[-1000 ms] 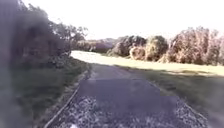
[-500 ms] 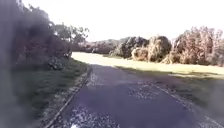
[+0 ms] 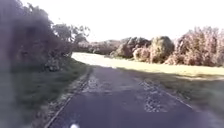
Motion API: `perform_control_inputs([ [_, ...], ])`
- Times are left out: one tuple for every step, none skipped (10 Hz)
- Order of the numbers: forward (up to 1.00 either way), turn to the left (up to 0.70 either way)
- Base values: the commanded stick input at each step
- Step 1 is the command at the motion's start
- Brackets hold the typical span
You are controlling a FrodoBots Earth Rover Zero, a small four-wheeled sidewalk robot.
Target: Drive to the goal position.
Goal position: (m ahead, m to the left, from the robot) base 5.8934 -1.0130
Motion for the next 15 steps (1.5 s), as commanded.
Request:
perform_control_inputs([
  [0.85, 0.0],
  [0.85, 0.0],
  [0.85, 0.23],
  [0.85, 0.34],
  [0.85, 0.24],
  [0.85, 0.0],
  [0.85, 0.0],
  [0.85, 0.0],
  [0.85, 0.0],
  [0.85, 0.0],
  [0.85, 0.0],
  [0.85, 0.0],
  [0.85, 0.0],
  [0.85, 0.0],
  [0.85, 0.0],
])
